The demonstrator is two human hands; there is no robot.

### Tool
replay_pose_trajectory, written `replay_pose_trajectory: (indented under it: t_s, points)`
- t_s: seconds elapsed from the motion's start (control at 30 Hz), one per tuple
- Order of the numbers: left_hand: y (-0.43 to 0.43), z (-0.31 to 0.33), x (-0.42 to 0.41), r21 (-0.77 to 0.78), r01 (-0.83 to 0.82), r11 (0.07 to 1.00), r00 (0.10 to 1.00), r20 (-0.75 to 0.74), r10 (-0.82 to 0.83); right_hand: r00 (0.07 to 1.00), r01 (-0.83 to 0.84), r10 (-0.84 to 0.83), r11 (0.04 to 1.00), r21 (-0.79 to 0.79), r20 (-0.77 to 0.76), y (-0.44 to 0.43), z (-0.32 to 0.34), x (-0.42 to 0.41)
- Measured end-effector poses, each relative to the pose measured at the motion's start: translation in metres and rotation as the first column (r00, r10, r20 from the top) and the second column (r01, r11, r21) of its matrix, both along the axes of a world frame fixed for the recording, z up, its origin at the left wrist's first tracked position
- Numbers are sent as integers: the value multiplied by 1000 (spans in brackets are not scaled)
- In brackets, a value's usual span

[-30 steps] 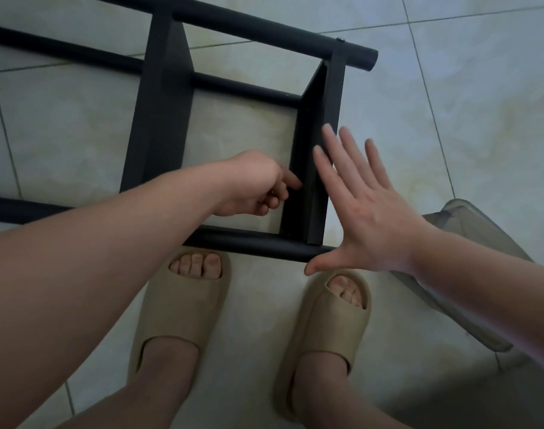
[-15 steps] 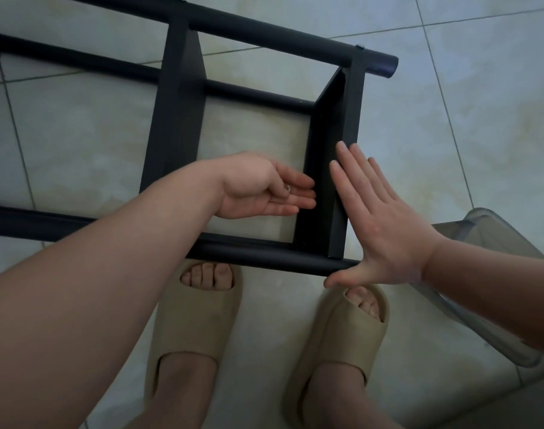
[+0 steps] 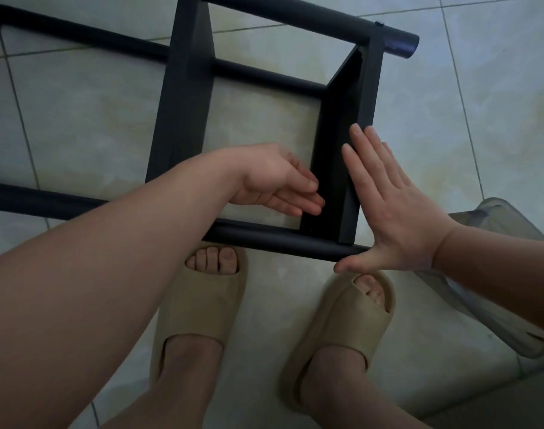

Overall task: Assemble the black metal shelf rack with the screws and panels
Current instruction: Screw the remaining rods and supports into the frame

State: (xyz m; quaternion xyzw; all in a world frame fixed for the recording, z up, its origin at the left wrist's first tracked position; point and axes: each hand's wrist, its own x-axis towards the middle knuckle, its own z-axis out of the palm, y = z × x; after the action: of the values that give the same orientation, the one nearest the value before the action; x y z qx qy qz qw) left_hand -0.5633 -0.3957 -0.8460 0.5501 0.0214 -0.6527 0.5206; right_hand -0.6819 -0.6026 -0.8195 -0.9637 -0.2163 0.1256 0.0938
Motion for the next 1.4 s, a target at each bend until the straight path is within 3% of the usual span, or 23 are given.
replay_pose_trajectory:
  t_s: [0.33, 0.63, 0.9, 1.4]
  points:
    - [-26, -8, 4, 82, 259, 962, 959, 99, -266, 1000, -1, 1, 1000, 28, -14, 0, 0, 1]
    - [-36, -6, 2, 42, 304, 952, 952, 19, -305, 1000, 1, 0, 1000, 29, -20, 1, 1, 1]
    - [-43, -4, 0, 91, 583, 807, 808, 42, -588, 1000, 12, -11, 999, 36, -19, 1, 1, 0]
    - [-51, -6, -5, 142, 642, 754, 758, 35, -652, 1000, 13, -12, 999, 33, -26, 0, 0, 0]
